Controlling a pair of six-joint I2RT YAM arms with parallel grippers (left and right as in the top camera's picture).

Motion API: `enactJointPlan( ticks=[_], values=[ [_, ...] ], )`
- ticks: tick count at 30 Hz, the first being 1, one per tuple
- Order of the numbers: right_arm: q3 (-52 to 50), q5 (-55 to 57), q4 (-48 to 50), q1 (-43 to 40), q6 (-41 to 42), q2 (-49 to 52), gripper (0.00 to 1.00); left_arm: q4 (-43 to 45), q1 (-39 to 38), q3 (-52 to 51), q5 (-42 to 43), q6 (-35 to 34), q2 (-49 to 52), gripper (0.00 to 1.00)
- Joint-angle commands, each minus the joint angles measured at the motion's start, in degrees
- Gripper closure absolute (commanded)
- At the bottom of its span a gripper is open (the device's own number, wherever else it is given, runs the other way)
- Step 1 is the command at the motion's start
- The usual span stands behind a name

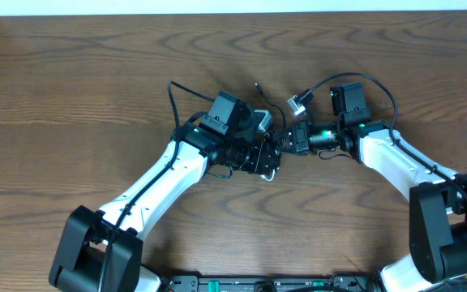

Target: Untangle cables

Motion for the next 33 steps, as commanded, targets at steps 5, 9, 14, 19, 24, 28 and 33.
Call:
enactJointPlan(
  ticks=[5, 9, 14, 19, 24, 28, 33],
  values=[
    [-0.1, -7.9, 0.7, -0.5, 0.6, -0.7, 0.97, 0.1, 0.0, 0.0, 1.3, 1.9, 0.0, 0.92],
    [-0.1, -7.9, 0.7, -1.3, 0.6, -0.7, 0.96, -0.6, 0.0, 0.0, 0.9, 4.6, 0.0, 0.93],
    [-0.1, -7.9, -1.4, -4.0, -3.9, -0.7, 0.79, -2.5, 0.0, -0.1, -2.4, 5.3, 0.0, 0.93],
    [-0.1, -7.4, -5.7, -6.6, -8.5, -0.7, 0.67, -3.5, 0.0, -0.4, -2.5, 7.6, 0.0, 0.93],
    [-0.1, -3.3, -10.6, -6.8, -10.4, -0.7, 0.6, -3.5, 0.0, -0.8, -2.5, 8.7, 0.0, 0.92],
    [-0.1, -1.4, -13.3, -6.3, -11.0, -0.7, 0.61, -2.8, 0.0, -0.8, -2.6, 8.7, 0.0, 0.93],
    [-0.3, 4.1, -15.5, -5.4, -9.7, -0.7, 0.67, -2.7, 0.0, -0.8, -2.6, 8.7, 0.0, 0.93]
  ],
)
